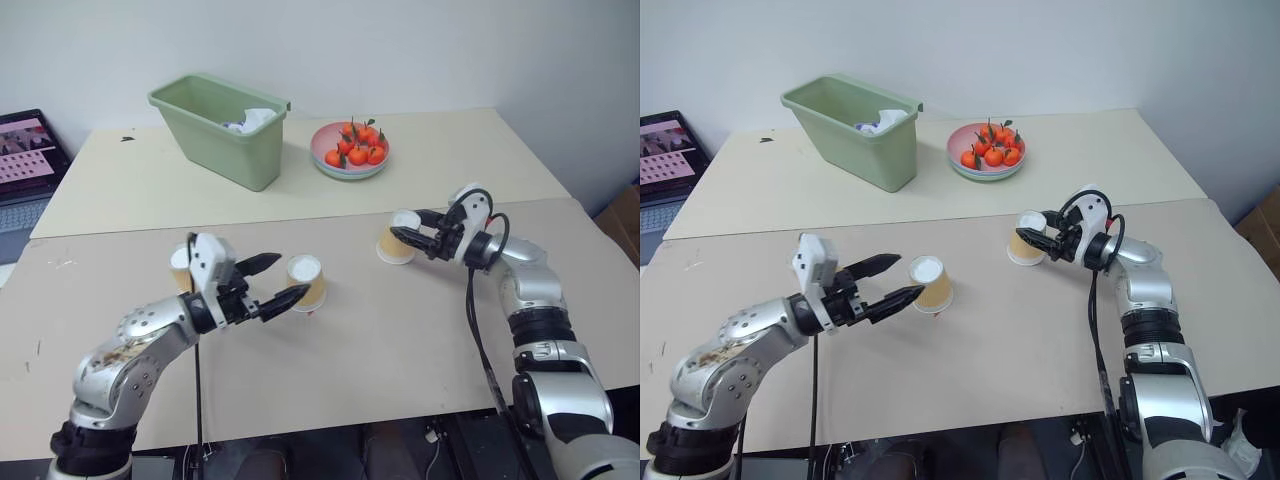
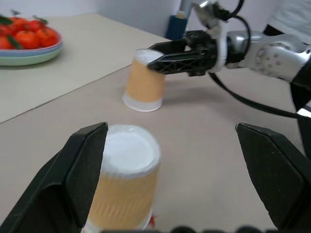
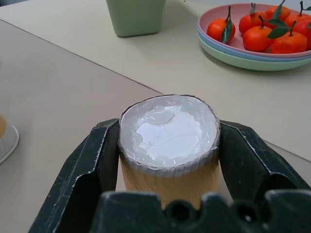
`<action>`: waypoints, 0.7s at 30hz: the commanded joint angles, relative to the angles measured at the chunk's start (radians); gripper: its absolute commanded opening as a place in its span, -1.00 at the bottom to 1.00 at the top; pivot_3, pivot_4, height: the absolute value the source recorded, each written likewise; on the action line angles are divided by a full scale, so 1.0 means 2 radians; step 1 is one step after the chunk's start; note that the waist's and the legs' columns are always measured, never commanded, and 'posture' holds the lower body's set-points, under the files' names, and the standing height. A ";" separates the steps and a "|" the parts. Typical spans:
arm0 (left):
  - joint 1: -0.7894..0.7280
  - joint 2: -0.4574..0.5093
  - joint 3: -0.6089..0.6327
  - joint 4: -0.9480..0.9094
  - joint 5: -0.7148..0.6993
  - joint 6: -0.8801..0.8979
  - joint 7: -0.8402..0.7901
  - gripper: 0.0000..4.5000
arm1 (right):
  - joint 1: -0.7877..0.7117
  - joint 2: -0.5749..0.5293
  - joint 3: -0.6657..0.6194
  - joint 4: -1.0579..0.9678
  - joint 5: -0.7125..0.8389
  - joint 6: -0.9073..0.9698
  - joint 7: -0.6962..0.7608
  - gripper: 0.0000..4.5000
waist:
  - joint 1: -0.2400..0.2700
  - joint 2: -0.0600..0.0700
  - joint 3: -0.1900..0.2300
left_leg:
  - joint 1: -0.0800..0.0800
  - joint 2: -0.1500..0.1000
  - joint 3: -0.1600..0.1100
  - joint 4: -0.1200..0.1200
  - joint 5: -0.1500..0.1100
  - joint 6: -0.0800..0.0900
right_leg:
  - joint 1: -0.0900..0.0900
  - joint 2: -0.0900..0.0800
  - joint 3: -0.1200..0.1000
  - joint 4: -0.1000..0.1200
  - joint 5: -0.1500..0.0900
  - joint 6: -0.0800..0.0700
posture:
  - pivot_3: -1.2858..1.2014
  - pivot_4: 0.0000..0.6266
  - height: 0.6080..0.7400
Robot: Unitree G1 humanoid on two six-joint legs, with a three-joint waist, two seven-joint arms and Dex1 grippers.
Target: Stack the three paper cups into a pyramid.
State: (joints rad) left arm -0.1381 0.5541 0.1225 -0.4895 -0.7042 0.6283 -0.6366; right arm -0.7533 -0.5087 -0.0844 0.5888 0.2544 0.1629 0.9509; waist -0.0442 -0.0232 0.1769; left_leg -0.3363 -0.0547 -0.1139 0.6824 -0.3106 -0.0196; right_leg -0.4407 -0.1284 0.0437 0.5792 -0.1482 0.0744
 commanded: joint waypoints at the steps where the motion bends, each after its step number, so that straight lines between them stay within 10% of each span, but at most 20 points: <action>1: 0.038 -0.002 0.042 -0.031 0.003 -0.020 0.021 1.00 | 0.040 -0.028 0.002 -0.125 0.054 0.065 0.067 0.23 | 0.001 0.000 0.000 | 0.000 0.000 0.000 0.000 0.000 0.000 | 0.000 0.000 0.000 0.000 0.000 0.000 | 0.03 -0.52 0.80; 21: 0.095 -0.043 0.041 -0.083 0.006 -0.031 0.074 1.00 | 0.023 0.015 0.115 -0.159 0.049 0.085 0.158 0.23 | 0.001 0.000 0.000 | 0.001 0.000 0.000 0.000 0.000 0.000 | 0.000 0.000 0.000 0.000 0.000 0.000 | 0.03 -0.52 0.80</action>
State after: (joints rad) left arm 0.0504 0.4617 0.2064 -0.6044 -0.6892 0.5887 -0.4839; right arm -0.6811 -0.4777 0.1528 0.2655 0.3629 0.3707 1.2585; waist -0.0416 -0.0231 0.1768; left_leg -0.3352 -0.0544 -0.1138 0.6828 -0.3102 -0.0204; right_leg -0.4399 -0.1284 0.0433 0.5796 -0.1472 0.0738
